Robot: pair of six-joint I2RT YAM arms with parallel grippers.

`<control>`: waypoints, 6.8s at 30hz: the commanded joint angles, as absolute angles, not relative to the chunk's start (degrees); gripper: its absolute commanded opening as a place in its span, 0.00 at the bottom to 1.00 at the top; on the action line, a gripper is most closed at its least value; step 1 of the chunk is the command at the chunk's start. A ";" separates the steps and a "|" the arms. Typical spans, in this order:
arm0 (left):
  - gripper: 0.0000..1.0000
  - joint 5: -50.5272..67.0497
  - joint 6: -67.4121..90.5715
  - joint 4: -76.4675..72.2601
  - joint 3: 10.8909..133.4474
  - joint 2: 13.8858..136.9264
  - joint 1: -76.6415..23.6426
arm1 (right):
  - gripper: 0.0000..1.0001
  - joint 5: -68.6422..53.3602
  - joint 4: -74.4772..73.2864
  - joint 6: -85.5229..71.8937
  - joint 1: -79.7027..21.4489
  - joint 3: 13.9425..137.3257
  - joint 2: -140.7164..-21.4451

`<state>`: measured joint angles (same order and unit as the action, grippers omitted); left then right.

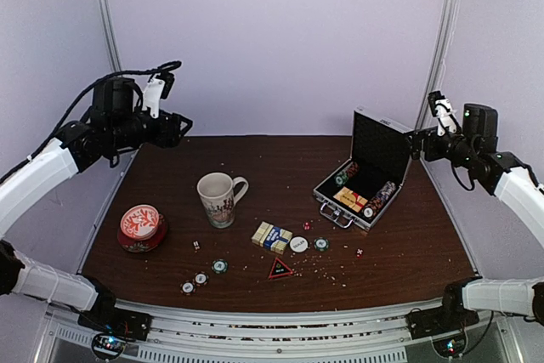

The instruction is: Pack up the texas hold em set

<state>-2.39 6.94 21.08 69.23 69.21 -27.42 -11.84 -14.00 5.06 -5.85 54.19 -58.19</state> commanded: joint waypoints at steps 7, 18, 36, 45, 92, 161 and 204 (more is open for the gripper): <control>0.63 3.22 5.98 22.24 79.05 75.35 -45.09 | 0.95 -29.29 -17.53 12.18 -5.07 49.58 -59.23; 0.98 -7.02 5.51 26.99 87.70 92.01 -59.74 | 0.94 -34.10 -18.42 14.79 -4.89 47.54 -58.44; 0.98 -21.59 6.83 33.93 102.89 121.52 -60.82 | 0.79 -33.38 -20.76 21.50 -10.72 51.57 -72.31; 0.79 -6.88 13.89 34.01 108.34 128.73 -59.10 | 0.65 -34.80 -16.82 20.67 -11.16 49.10 -73.68; 0.66 16.59 18.43 28.19 112.26 138.02 -56.65 | 0.56 -32.27 -16.61 22.07 -11.16 48.14 -72.88; 0.70 0.93 20.30 24.66 132.54 148.96 -48.99 | 0.85 -40.97 -36.10 -25.67 -8.63 109.75 -82.77; 0.70 -17.84 15.37 31.12 104.76 107.80 -49.06 | 0.41 -15.68 -39.29 12.31 -29.35 83.56 -99.85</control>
